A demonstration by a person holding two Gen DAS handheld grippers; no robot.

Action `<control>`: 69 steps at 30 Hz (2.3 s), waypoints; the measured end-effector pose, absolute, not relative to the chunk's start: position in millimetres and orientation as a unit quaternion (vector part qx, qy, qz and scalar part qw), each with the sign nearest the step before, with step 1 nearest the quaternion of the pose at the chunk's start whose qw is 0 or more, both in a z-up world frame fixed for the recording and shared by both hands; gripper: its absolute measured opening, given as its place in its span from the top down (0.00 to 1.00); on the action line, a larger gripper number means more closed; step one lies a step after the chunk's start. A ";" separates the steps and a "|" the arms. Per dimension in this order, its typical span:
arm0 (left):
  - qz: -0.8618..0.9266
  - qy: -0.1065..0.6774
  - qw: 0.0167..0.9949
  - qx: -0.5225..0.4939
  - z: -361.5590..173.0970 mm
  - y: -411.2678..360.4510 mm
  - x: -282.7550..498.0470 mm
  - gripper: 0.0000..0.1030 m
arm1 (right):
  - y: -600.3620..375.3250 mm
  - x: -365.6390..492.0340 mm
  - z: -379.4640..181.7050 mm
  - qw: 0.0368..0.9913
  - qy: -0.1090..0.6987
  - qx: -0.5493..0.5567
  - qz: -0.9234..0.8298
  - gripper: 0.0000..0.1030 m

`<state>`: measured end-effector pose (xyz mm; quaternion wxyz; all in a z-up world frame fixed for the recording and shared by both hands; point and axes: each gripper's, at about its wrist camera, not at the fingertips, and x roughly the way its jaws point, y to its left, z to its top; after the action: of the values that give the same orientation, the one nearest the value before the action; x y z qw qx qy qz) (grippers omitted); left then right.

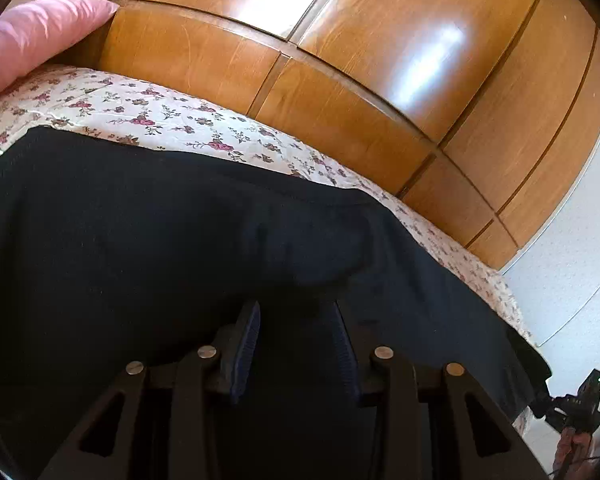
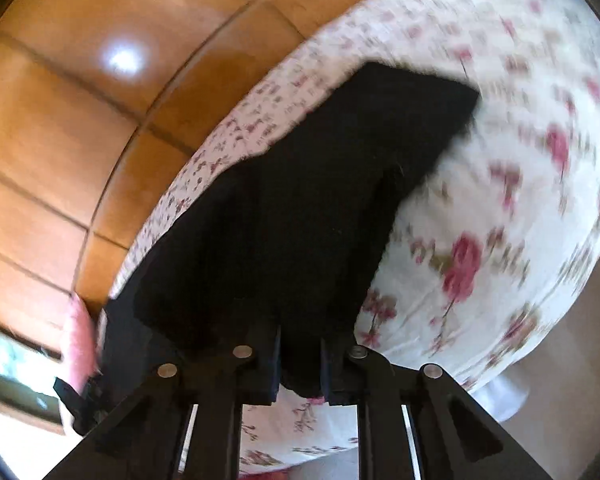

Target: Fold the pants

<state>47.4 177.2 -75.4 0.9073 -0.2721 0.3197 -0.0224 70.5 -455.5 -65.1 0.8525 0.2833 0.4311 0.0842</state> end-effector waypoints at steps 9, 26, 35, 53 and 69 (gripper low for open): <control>-0.040 0.303 0.910 -0.279 -74.6 177.6 42.2 0.61 | -519.1 125.1 -15.7 0.909 0.381 0.165 -0.051 0.89; -0.045 0.298 0.911 -0.280 -75.4 177.3 41.3 0.61 | -462.4 135.8 -31.8 0.944 0.314 0.086 -0.052 0.44; -0.046 0.296 0.912 -0.281 -75.2 176.6 40.8 0.61 | -464.1 220.7 -66.5 0.916 0.394 0.057 -0.044 0.47; -0.049 0.291 0.911 -0.287 -74.6 176.1 39.6 0.60 | -541.6 88.1 -72.6 0.884 0.340 0.317 -0.046 0.29; -0.049 0.290 0.911 -0.289 -74.1 174.5 39.0 0.60 | -542.0 130.1 -109.0 0.846 0.319 0.427 0.019 0.77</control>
<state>39.0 174.5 -74.1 0.9111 -0.2891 0.2896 -0.0487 130.1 -542.0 -109.0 0.8457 0.4274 0.3189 0.0187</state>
